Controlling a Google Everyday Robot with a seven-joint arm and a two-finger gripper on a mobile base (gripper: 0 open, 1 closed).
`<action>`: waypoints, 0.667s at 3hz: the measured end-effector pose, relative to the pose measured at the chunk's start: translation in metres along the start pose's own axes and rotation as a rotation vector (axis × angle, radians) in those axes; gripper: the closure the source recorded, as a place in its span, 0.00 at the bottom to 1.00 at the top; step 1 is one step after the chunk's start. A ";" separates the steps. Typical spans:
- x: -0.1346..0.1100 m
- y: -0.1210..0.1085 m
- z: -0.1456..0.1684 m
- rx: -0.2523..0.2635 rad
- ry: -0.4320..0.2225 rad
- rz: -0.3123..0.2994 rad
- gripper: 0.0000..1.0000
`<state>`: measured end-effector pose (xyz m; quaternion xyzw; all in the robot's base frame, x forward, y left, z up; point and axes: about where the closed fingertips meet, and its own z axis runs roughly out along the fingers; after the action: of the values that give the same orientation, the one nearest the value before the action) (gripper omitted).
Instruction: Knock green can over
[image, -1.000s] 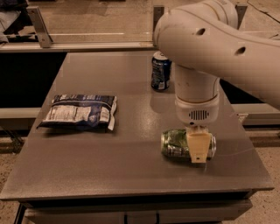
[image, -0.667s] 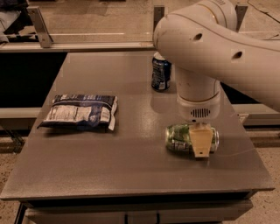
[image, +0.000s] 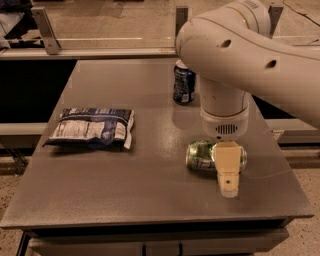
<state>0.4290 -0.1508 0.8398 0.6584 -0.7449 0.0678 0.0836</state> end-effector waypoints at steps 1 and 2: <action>0.000 0.000 0.000 0.000 0.000 0.000 0.00; 0.009 -0.007 -0.002 0.007 -0.079 -0.017 0.00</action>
Offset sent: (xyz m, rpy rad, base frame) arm 0.0118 -0.0332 0.0212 0.2542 -0.0200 0.0567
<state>0.4346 -0.1597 0.8439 0.6671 -0.7418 0.0437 0.0526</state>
